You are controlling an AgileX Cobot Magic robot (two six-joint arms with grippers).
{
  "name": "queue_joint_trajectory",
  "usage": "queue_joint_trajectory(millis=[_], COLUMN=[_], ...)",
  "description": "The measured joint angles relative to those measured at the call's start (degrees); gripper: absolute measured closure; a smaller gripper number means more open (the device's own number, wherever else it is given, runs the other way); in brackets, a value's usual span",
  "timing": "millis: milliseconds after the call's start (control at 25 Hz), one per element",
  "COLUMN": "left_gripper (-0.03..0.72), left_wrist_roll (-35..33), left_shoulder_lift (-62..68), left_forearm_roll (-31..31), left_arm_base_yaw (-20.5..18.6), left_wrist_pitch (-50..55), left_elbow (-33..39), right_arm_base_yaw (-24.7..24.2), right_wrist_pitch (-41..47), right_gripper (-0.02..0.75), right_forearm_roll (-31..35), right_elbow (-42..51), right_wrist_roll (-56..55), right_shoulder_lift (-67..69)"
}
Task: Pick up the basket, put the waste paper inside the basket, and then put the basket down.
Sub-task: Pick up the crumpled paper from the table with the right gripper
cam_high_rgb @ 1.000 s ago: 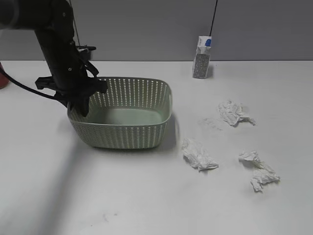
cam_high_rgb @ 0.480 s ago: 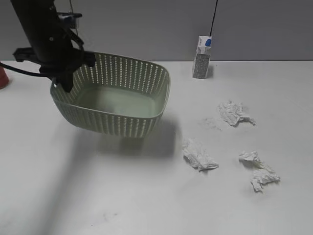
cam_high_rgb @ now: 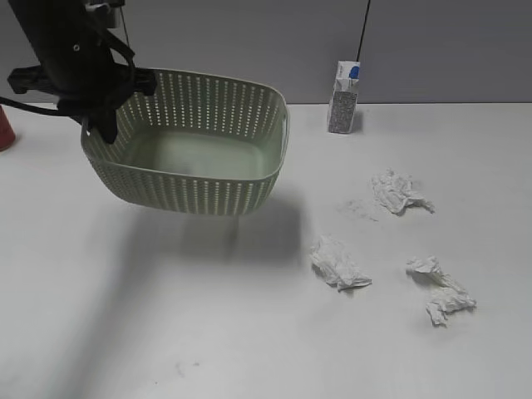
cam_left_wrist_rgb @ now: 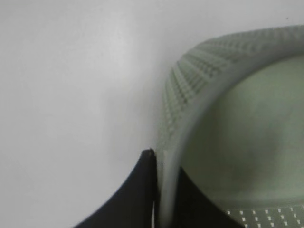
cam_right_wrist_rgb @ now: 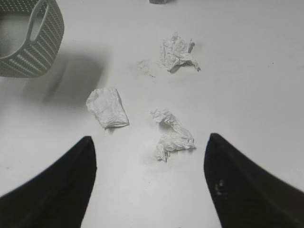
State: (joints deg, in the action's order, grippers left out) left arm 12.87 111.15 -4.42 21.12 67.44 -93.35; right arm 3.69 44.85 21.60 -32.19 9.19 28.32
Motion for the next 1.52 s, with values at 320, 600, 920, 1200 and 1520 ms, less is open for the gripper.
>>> queue_joint_trajectory(millis=[320,600,920,1200,1520], left_gripper=[0.685,0.685,0.685,0.685,0.685], left_wrist_roll=[0.2,0.2,0.2,0.2,0.2], left_shoulder_lift=[-0.1,-0.2,-0.2,-0.2,-0.2], left_forearm_roll=[-1.4,-4.4,-4.4,-4.4,-4.4], left_arm_base_yaw=[0.0,0.0,0.0,0.0,0.0], left_wrist_pitch=[-4.6,-7.5,-6.3,-6.2,-6.2], left_elbow=[8.4,9.4,9.4,9.4,9.4], right_arm_base_yaw=[0.1,6.0,6.5,6.5,6.5], right_wrist_pitch=[-2.8,-6.7,-9.0,-10.8,-9.5], right_gripper=[0.174,0.174,0.174,0.174,0.46], right_forearm_roll=[3.0,-0.6,-7.6,-6.4,-5.7], right_elbow=[-14.8,-34.7,-47.5,-48.1,-48.4], right_wrist_roll=[3.5,8.0,7.9,7.7,7.7], right_shoulder_lift=[35.8,66.1,87.4,94.5,95.8])
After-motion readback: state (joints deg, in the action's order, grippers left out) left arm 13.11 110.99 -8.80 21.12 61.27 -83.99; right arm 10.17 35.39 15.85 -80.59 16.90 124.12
